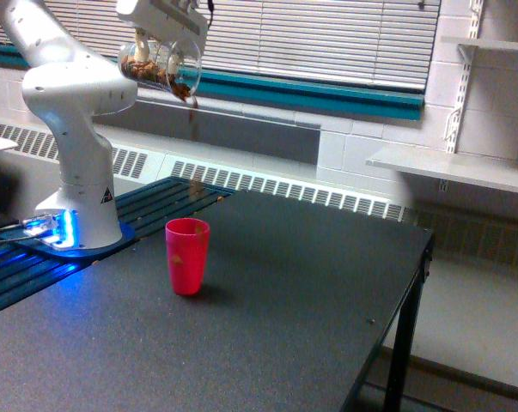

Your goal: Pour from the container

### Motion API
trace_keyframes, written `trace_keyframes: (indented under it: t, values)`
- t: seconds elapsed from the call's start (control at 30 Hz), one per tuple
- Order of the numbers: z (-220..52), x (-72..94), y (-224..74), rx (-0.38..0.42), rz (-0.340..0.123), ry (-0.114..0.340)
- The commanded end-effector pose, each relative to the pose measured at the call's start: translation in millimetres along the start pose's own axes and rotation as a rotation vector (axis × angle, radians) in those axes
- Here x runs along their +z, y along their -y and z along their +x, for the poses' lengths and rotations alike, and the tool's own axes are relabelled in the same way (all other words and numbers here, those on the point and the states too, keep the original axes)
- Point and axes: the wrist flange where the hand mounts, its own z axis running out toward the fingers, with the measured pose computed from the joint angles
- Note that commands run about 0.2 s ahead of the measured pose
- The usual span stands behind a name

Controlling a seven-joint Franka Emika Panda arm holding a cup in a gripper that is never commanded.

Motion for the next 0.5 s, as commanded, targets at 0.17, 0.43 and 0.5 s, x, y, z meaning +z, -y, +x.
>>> trace_keyframes:
  t: [0.17, 0.43, 0.5]
  values:
    - [-10.9, -15.4, -6.5, 0.003, -0.009, -0.014]
    - [-16.0, -17.8, -9.6, 0.004, -0.016, -0.013]
    - [-16.7, -18.2, -10.1, 0.003, -0.019, -0.014]
